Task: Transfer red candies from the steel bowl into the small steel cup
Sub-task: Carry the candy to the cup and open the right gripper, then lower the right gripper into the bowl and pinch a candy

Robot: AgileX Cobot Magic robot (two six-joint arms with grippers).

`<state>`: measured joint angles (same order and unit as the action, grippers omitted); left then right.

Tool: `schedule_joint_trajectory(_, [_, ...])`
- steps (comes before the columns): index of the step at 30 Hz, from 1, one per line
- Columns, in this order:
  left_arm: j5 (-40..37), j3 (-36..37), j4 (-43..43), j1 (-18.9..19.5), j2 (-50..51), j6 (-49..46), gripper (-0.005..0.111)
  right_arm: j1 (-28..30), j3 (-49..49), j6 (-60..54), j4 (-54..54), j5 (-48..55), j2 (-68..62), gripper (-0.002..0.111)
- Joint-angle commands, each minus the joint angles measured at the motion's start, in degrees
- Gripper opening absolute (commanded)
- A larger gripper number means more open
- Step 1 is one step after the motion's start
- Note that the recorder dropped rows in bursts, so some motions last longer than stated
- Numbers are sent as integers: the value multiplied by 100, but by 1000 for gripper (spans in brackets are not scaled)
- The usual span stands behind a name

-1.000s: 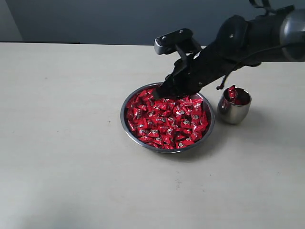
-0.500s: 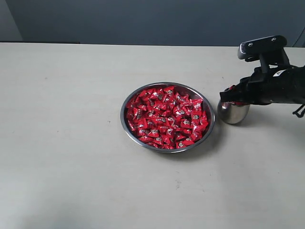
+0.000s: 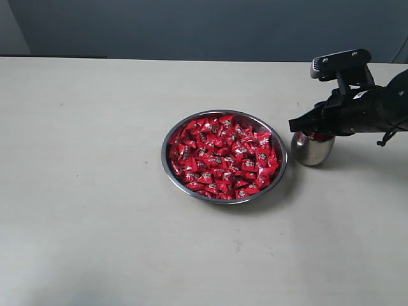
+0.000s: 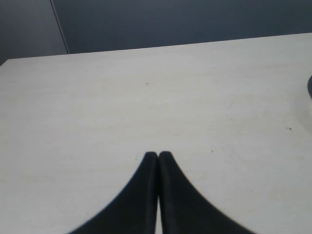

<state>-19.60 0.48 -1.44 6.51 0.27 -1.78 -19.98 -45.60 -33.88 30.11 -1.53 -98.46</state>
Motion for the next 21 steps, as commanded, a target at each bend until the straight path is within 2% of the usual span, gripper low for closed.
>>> schedule_joint_trajectory(1, [31,-48,-11,-31,-27,10,0,66,-40,-130,-98,-14,-12,28])
schedule_joint_trajectory(3, [31,-48,-11,-31,-27,10,0,66,-40,-130,-98,-4,-12,42])
schedule_joint_trajectory(4, [31,-48,-11,-31,-27,10,0,66,-40,-130,-113,-6,1,44])
schedule_joint_trajectory(13, [31,-48,-11,-31,-27,10,0,-42,-40,-119,-55,416,576,44])
schedule_joint_trajectory(21, [31,-48,-11,-31,-27,10,0,-1042,-76,-680,-55,764,496,44])
